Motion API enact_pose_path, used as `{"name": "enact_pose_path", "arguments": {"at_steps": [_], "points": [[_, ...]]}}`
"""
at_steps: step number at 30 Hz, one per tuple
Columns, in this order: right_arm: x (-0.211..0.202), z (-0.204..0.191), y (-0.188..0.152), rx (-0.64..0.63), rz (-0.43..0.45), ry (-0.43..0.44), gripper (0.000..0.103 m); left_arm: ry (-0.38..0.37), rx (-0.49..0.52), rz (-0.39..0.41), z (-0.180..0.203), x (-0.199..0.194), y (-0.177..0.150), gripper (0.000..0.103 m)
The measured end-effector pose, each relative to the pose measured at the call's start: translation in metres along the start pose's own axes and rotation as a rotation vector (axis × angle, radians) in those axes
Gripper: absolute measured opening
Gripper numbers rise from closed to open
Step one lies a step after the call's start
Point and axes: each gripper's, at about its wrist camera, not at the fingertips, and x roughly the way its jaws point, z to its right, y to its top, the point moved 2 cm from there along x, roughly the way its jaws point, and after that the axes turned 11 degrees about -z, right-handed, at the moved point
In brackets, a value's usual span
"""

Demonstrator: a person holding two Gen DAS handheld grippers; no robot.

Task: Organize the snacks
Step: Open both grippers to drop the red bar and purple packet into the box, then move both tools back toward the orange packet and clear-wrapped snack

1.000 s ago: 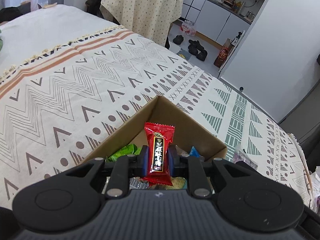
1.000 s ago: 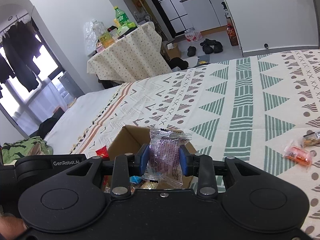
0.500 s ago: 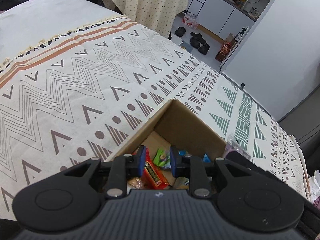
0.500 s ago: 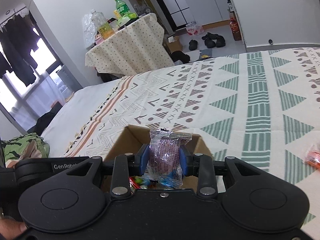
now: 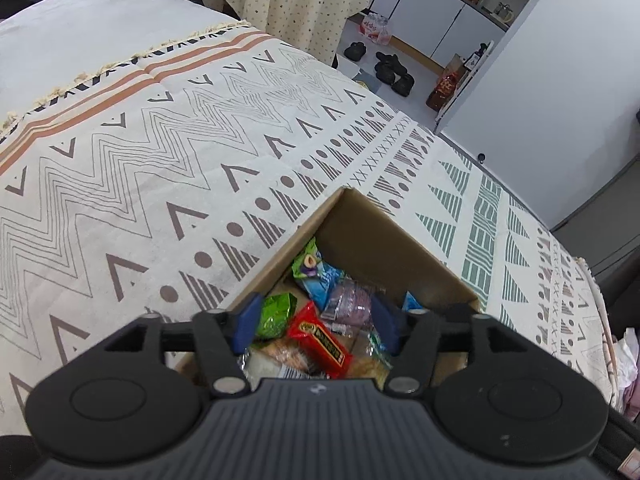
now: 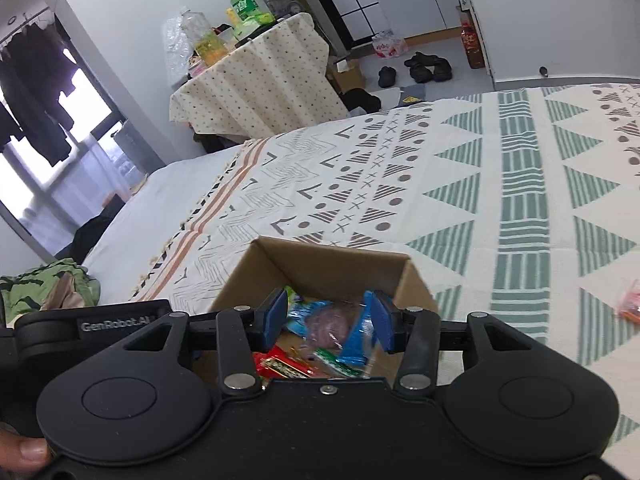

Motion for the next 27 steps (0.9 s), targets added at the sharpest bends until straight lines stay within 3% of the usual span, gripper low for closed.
{"name": "enact_pose_path", "arguments": {"at_steps": [8, 17, 24, 27], "points": [[-0.015, 0.009, -0.004, 0.014, -0.015, -0.025, 0.052, 0.056, 0.026, -0.009, 0.009, -0.005, -0.009, 0.079], [-0.037, 0.012, -0.009, -0.011, -0.035, -0.004, 0.078, 0.113, 0.083, -0.008, 0.022, -0.018, -0.024, 0.086], [-0.061, 0.022, -0.011, -0.006, -0.008, -0.009, 0.093, 0.115, 0.130, 0.021, 0.042, -0.029, -0.035, 0.102], [-0.069, 0.028, -0.012, -0.007, -0.001, -0.023, 0.097, 0.113, 0.134, 0.037, 0.049, -0.033, -0.039, 0.103]]}}
